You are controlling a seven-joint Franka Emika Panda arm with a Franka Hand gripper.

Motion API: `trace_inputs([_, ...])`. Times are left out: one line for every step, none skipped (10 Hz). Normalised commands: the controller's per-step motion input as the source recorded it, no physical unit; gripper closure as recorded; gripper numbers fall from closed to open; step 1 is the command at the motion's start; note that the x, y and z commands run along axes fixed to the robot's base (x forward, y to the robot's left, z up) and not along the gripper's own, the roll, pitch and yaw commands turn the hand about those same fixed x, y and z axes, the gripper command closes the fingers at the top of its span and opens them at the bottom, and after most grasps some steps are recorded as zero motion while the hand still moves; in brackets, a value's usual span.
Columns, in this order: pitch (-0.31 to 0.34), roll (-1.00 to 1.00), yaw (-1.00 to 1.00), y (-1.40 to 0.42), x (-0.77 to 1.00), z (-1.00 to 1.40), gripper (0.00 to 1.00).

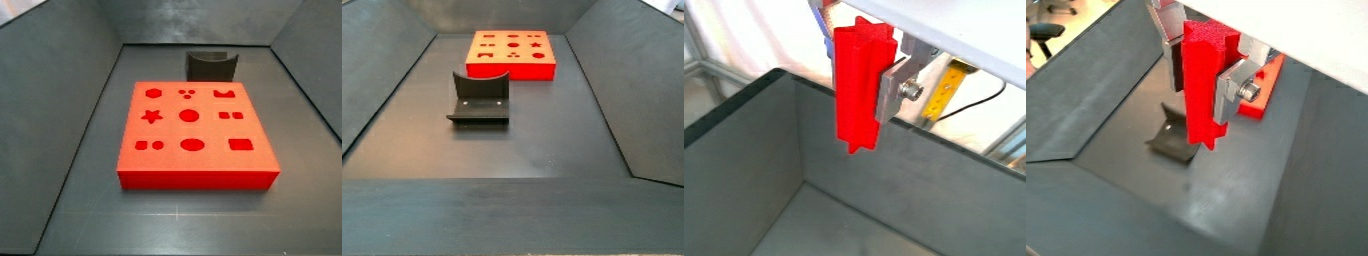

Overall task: Pick up the star object. Move up. Move to above the board. Insert the star object.
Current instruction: Move to above the board.

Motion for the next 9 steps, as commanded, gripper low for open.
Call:
trace_inputs([0.542,-0.30,1.00,-1.00,0.15,-0.14,1.00])
trace_inputs([0.455,-0.23,0.79,-1.00,0.16,-0.13,1.00])
trace_inputs([0.372,-0.22,0.61,-1.00,0.16,-0.13,1.00])
trace_inputs([0.199,-0.09,0.26,-1.00,0.17,-0.13,1.00])
trace_inputs([0.134,-0.02,0.12,-1.00,0.17,-0.13,1.00])
trace_inputs([0.093,-0.01,0.06,-1.00,0.17,-0.13,1.00])
trace_inputs([0.069,0.00,0.02,-1.00,0.17,-0.13,1.00])
trace_inputs([0.049,0.00,0.02,-1.00,0.18,-0.13,1.00])
trace_inputs([0.035,-0.01,0.02,-1.00,0.19,-0.13,1.00])
